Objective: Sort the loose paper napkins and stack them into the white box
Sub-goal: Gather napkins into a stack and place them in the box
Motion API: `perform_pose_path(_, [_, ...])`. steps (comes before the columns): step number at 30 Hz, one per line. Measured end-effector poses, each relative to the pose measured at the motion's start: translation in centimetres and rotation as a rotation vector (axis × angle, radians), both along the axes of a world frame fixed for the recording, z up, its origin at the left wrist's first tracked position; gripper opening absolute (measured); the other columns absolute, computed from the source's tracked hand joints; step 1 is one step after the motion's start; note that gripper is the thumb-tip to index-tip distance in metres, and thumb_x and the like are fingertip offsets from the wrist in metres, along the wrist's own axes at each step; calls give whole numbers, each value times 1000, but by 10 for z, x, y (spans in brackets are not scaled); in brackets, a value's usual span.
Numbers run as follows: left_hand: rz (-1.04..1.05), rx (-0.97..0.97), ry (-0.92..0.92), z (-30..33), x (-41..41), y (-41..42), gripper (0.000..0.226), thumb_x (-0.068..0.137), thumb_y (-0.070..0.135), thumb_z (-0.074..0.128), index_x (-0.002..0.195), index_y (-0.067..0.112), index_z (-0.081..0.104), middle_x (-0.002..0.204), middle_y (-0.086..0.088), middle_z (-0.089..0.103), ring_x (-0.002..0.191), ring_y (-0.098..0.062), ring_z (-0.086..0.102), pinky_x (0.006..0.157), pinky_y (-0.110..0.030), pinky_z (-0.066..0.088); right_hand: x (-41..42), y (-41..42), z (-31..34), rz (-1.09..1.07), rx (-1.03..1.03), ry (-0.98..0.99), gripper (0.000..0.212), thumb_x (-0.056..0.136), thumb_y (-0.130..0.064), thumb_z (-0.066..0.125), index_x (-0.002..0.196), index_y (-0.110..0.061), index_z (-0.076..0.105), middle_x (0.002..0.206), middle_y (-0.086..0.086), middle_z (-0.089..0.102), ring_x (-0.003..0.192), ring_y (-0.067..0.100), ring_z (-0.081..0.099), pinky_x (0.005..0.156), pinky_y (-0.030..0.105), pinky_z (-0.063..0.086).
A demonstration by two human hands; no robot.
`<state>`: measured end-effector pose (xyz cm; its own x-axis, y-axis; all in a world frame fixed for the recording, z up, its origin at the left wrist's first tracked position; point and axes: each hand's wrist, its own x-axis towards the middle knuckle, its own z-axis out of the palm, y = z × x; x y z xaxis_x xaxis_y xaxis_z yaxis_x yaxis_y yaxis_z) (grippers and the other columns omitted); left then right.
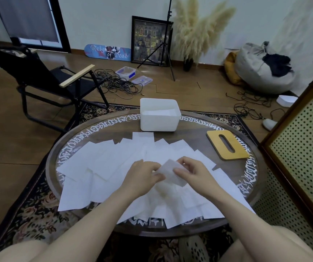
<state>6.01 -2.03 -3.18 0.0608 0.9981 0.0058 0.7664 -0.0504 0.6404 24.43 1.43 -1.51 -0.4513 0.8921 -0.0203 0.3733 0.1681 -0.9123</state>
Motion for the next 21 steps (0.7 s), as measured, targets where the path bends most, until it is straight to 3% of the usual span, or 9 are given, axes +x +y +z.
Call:
perform_pose_path(3, [104,-45,-240,6,0,-2,22,81,34,61,76,13,64,76,-6,66,79,-28,61,68,-41,46,2,2,7,-70,-86,131,8,87,-15,68,87,-9,64,74,4,69,70,15,64,65,25,48])
perform_pose_path(7, [247,-41,-528,16,-3,-5,30,74,33,63,85,6,69,84,-12,71,83,-30,67,76,-47,53,0,3,9,-94,-210,174,14,85,-13,70,97,-8,65,81,6,75,72,12,68,70,17,49])
perform_pose_path(9, [276,-74,-642,20,-4,-7,15,84,19,67,91,6,70,91,-10,73,85,-26,69,75,-44,55,-5,2,9,-98,-217,134,7,85,-9,69,91,-8,66,72,1,73,61,5,64,60,10,44])
perform_pose_path(12, [311,-160,-786,19,-6,-11,8,88,11,65,95,13,68,95,-7,73,81,-20,68,65,-34,53,-12,2,9,-112,-216,102,6,86,-7,67,82,-11,65,64,-5,70,55,4,59,56,12,40])
perform_pose_path(16, [350,-225,-858,16,-6,-15,14,85,10,68,94,21,67,98,1,72,89,-18,68,65,-26,52,-19,1,7,-100,-219,46,3,87,-9,66,84,-11,65,68,-2,71,56,7,62,57,18,37])
perform_pose_path(19, [428,-212,-865,16,-13,-16,11,86,7,66,89,17,67,95,-1,71,84,-18,67,62,-26,50,-16,6,4,-155,-205,20,4,88,-6,64,90,-7,67,74,7,73,56,14,64,53,13,40])
perform_pose_path(21, [480,-222,-882,16,-21,-16,9,87,6,65,90,14,68,92,-2,71,78,-17,67,57,-24,49,-8,14,-3,-221,-148,-66,7,87,-7,64,90,-11,67,75,5,73,60,14,64,57,17,44])
